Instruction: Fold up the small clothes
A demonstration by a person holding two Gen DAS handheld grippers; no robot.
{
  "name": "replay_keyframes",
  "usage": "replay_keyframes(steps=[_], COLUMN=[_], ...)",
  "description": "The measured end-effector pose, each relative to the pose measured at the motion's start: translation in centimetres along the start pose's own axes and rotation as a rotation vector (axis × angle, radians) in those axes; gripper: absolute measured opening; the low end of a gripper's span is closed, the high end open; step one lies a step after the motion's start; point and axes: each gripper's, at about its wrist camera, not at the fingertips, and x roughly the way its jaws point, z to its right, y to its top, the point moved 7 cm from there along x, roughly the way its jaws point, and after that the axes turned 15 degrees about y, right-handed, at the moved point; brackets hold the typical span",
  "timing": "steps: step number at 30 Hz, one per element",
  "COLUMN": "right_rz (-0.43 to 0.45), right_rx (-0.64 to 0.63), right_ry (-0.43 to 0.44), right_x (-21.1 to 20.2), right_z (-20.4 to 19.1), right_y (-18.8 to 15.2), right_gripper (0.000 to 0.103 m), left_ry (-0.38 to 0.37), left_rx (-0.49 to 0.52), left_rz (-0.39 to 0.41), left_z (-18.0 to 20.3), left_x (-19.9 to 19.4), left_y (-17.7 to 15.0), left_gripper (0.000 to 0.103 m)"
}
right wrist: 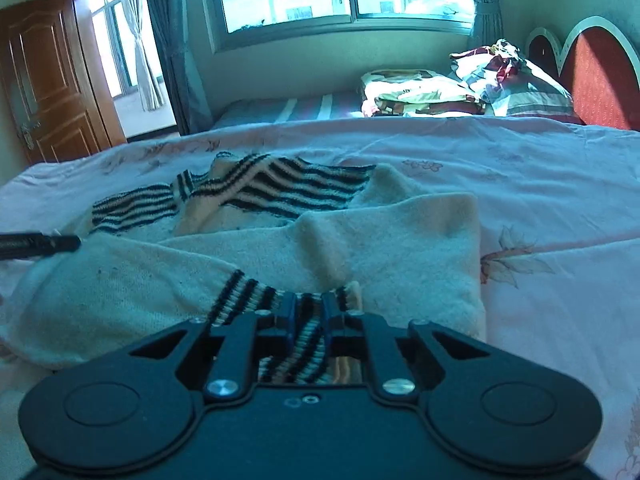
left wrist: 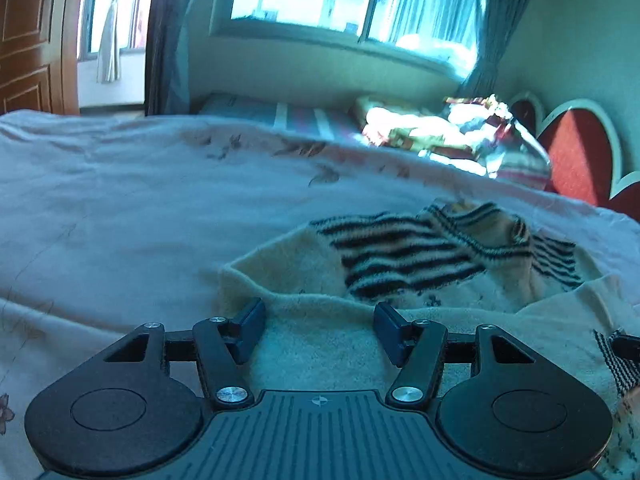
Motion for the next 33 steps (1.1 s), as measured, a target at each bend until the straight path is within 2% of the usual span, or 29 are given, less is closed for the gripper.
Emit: replay_keyframes(steps=[2, 4, 6, 8, 10, 11, 13, 19, 20, 21, 22, 23, 24, 25, 26, 27, 31, 32, 33], right_rz=[0.027, 0.071, 0.077, 0.046, 0.024, 0.009, -0.003, -0.016, -0.004, 0.014, 0.027, 0.015, -0.029, -0.036, -0.034, -0.037, -0.017, 0.013, 0.041], right_rx=[0.042, 0.076, 0.121, 0.161, 0.144, 0.123, 0.080, 0.056, 0.069, 0.086, 0.099, 0.106, 0.108, 0.075, 0.036, 0.016, 0.052, 0.070, 0.078], right_ry=[0.002, 0.012, 0.047, 0.076, 0.064, 0.049, 0.023, 0.050, 0.059, 0.052, 0.056, 0.076, 0.094, 0.077, 0.051, 0.024, -0.006, 0.016, 0.046], right_x=[-1.2, -2.3, -2.4, -1.5, -0.8, -0.6, -0.9, -2.0, -2.3, -2.6, -2.8, -2.5, -1.9, -1.6, -1.6, -1.6, -3.2, -3.8, -4.2], right_z=[0.4, 0.8, 1.2, 1.6, 1.5, 1.2, 0.9, 1.0, 1.1, 1.2, 1.2, 1.1, 0.9, 0.6, 0.4, 0.6, 2.4, 2.5, 2.4], right_y=[0.2, 0.5, 0.6, 0.3, 0.1, 0.0, 0.0, -0.9, -0.7, -0.5, -0.4, -0.5, -0.8, -1.0, -1.0, -1.0, -0.6, -0.3, 0.0], right_gripper=[0.011, 0.028, 0.028, 0.028, 0.027, 0.024, 0.009, 0.007, 0.010, 0.021, 0.039, 0.042, 0.034, 0.021, 0.016, 0.006, 0.001, 0.006, 0.014], left_ry=[0.018, 0.032, -0.006, -0.034, -0.066, -0.048, -0.026, -0.034, -0.033, -0.032, -0.035, -0.034, -0.028, -0.024, -0.022, -0.022, 0.010, 0.015, 0.024], left_rx=[0.003, -0.034, -0.018, 0.033, 0.080, 0.112, 0.148, 0.160, 0.157, 0.149, 0.136, 0.136, 0.150, 0.158, 0.162, 0.156, 0.085, 0.075, 0.071], left_rz=[-0.010, 0.023, 0.051, 0.063, 0.033, 0.012, 0.027, 0.035, 0.034, 0.031, 0.033, 0.030, 0.030, 0.039, 0.041, 0.039, 0.066, 0.069, 0.069], left_z=[0.0, 0.3, 1.7, 3.9, 6.1, 6.8, 7.3, 7.1, 7.1, 7.0, 7.0, 6.9, 7.0, 7.2, 7.2, 7.1, 5.4, 5.1, 4.8], left_x=[-0.8, -2.6, -4.1, -4.8, -4.1, -3.4, -3.1, -3.6, -3.7, -3.8, -3.8, -3.7, -3.5, -3.4, -3.4, -3.5, -4.4, -4.4, -4.1], left_y=[0.0, 0.5, 0.5, 0.1, -0.7, -1.2, -2.0, -2.2, -2.2, -2.0, -1.8, -1.9, -2.1, -2.2, -2.2, -2.1, -0.9, -0.5, -0.3], left_gripper=[0.060, 0.060, 0.060, 0.061, 0.061, 0.062, 0.069, 0.072, 0.072, 0.072, 0.072, 0.072, 0.072, 0.073, 0.074, 0.074, 0.074, 0.074, 0.074])
